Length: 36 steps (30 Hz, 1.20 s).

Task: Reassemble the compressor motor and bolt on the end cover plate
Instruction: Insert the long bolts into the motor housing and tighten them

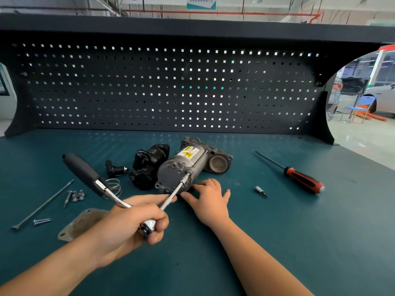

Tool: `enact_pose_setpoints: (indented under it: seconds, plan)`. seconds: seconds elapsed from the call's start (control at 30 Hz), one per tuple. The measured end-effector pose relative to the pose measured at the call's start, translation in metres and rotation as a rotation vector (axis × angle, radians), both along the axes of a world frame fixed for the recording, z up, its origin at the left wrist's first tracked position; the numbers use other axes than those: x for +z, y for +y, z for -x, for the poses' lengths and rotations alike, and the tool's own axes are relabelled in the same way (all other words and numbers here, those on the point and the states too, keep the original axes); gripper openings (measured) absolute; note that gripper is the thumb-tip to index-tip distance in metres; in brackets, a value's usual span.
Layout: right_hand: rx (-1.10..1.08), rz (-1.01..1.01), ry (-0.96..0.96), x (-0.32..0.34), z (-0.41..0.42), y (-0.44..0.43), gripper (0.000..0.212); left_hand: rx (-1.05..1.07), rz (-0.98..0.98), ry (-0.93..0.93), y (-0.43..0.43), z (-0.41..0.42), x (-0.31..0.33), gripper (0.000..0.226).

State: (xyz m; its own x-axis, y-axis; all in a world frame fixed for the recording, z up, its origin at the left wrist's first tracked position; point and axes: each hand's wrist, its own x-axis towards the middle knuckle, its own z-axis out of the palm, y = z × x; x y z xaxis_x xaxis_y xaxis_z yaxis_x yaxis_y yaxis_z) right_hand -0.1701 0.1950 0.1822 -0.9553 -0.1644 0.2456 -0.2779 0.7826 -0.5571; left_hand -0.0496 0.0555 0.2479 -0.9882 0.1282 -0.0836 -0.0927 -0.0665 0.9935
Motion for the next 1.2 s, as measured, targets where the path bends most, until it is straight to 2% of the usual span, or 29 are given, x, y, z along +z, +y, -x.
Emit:
enact_pose_setpoints:
  seconds: [0.13,0.2,0.27,0.3,0.33,0.4,0.47,0.57,0.7,0.73,0.8,0.87,0.93,1.0,1.03,1.1,1.2]
  plan:
    - [-0.008,0.013,-0.026,0.001,-0.002,-0.002,0.045,0.021,0.0,-0.011,-0.004,0.001,-0.002,0.035]
    - [-0.045,0.066,0.013,0.003,-0.005,-0.001,0.039,0.025,-0.002,-0.012,-0.003,0.001,-0.003,0.034]
    - [-0.114,0.236,0.098,0.009,-0.011,0.0,0.025,0.027,-0.002,-0.013,-0.003,0.001,-0.003,0.034]
    - [-0.136,0.392,0.089,0.014,-0.016,-0.001,0.016,0.029,-0.002,-0.012,-0.003,0.002,-0.003,0.034]
    - [-0.133,0.576,0.026,0.02,-0.021,-0.003,0.019,0.027,-0.006,-0.011,-0.003,0.003,-0.004,0.034]
    - [-0.072,0.856,-0.178,0.032,-0.031,-0.011,0.039,0.018,-0.019,0.002,-0.003,0.004,-0.005,0.033]
    - [0.01,0.919,-0.34,0.039,-0.041,-0.023,0.045,0.002,-0.021,0.002,-0.003,0.004,-0.006,0.032]
    - [-0.001,0.984,-0.385,0.042,-0.045,-0.03,0.041,0.008,-0.004,-0.012,-0.003,0.003,-0.006,0.036]
    - [-0.021,1.172,-0.477,0.044,-0.047,-0.029,0.034,0.06,0.109,0.025,-0.01,0.0,-0.011,0.022]
    - [-0.026,1.203,-0.492,0.044,-0.048,-0.03,0.032,0.056,0.102,0.042,-0.013,-0.001,-0.014,0.027]
    - [-0.046,1.236,-0.494,0.045,-0.049,-0.032,0.031,0.074,-0.107,0.004,-0.021,-0.006,-0.016,0.04]
    - [-0.075,1.264,-0.481,0.047,-0.05,-0.035,0.031,0.154,-0.434,-0.016,-0.029,-0.011,-0.012,0.037]
    - [-0.093,1.285,-0.471,0.047,-0.052,-0.037,0.031,0.296,-0.687,0.055,-0.04,-0.013,-0.009,0.035]
    - [-0.111,1.295,-0.471,0.047,-0.055,-0.04,0.03,0.421,-0.86,0.163,-0.046,-0.016,-0.004,0.042]
    - [-0.125,1.297,-0.47,0.047,-0.057,-0.041,0.03,0.441,-0.853,0.209,-0.045,-0.017,-0.001,0.039]
    - [-0.156,1.282,-0.453,0.047,-0.059,-0.042,0.032,0.444,-0.763,0.3,-0.039,-0.016,0.004,0.012]
    - [-0.202,1.209,-0.393,0.047,-0.06,-0.049,0.037,0.508,-0.653,0.377,-0.026,-0.008,0.013,0.029]
